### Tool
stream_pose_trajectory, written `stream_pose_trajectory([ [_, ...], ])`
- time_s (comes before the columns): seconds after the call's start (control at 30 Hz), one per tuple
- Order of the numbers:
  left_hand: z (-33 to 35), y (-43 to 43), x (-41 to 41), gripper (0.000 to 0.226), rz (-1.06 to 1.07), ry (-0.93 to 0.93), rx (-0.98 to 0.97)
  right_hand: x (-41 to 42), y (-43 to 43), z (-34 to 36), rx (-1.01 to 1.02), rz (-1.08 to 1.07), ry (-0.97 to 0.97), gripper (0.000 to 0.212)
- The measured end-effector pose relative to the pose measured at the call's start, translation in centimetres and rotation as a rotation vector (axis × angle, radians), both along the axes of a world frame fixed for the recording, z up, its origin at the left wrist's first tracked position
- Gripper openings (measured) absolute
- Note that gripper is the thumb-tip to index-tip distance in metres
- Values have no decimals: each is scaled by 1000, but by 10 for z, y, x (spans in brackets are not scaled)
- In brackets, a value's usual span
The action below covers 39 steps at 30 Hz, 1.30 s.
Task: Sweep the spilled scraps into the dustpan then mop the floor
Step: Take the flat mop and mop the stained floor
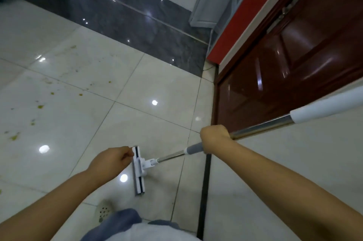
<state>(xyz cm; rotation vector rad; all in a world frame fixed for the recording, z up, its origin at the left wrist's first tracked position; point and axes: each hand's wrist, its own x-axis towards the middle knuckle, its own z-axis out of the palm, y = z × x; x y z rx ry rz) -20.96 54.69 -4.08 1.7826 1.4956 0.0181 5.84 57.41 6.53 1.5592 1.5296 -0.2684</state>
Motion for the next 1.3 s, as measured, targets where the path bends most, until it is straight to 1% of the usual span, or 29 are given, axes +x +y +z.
stream_pose_trajectory([
  [0.07, 0, 18, -24, 23, 64, -17, -26, -36, 27, -4, 24, 27, 26, 34],
  [0.2, -8, 52, -59, 17, 267, -133, -97, -101, 72, -14, 99, 70, 102, 24],
  [0.27, -15, 69, -69, 18, 387, -232, -196, -128, 94, -18, 132, 51, 175, 21],
  [0.33, -18, 88, -73, 18, 574, -368, -331, -153, 117, -20, 145, 34, 266, 25],
  [0.43, -5, 120, -72, 14, 961, -632, -563, -189, 152, -27, 146, 33, 379, 30],
  [0.47, -4, 132, -74, 18, 1084, -748, -600, -201, 164, -30, 145, 40, 413, 30],
  [0.53, -5, 158, -82, 35, 1332, -1061, -608, -225, 189, -37, 128, 57, 478, 28],
  [0.57, -7, 172, -89, 40, 1447, -1215, -594, -235, 203, -42, 115, 66, 514, 27],
  [0.6, -11, 185, -99, 41, 1547, -1321, -569, -245, 216, -47, 100, 74, 554, 27],
  [0.7, -15, 221, -125, 31, 1779, -1561, -547, -272, 256, -57, 0, 112, 671, 27],
  [0.77, -23, 239, -141, 33, 1917, -1697, -508, -290, 278, -62, -148, 119, 743, 30],
  [0.8, -28, 245, -149, 38, 1992, -1747, -470, -299, 287, -64, -252, 124, 772, 33],
  [0.83, -32, 250, -159, 39, 2058, -1764, -421, -308, 297, -65, -366, 123, 792, 36],
  [0.87, -36, 254, -169, 35, 2129, -1740, -373, -318, 307, -67, -484, 109, 794, 38],
  [0.93, -45, 256, -186, 19, 2237, -1694, -318, -340, 322, -71, -681, 19, 745, 39],
  [0.97, -49, 254, -196, 12, 2275, -1688, -299, -354, 327, -73, -736, 10, 707, 37],
  [1.0, -52, 253, -204, 9, 2314, -1690, -277, -368, 329, -75, -755, 30, 676, 34],
  [1.03, -56, 251, -210, 10, 2355, -1696, -252, -379, 329, -78, -757, 55, 659, 31],
  [1.13, -70, 235, -232, 17, 2460, -1735, -167, -416, 322, -96, -761, 175, 614, 32],
  [1.2, -82, 218, -249, 17, 2523, -1768, -132, -443, 312, -109, -784, 247, 578, 32],
  [1.3, -101, 185, -283, 15, 2598, -1807, -98, -491, 289, -124, -834, 296, 551, 24],
])
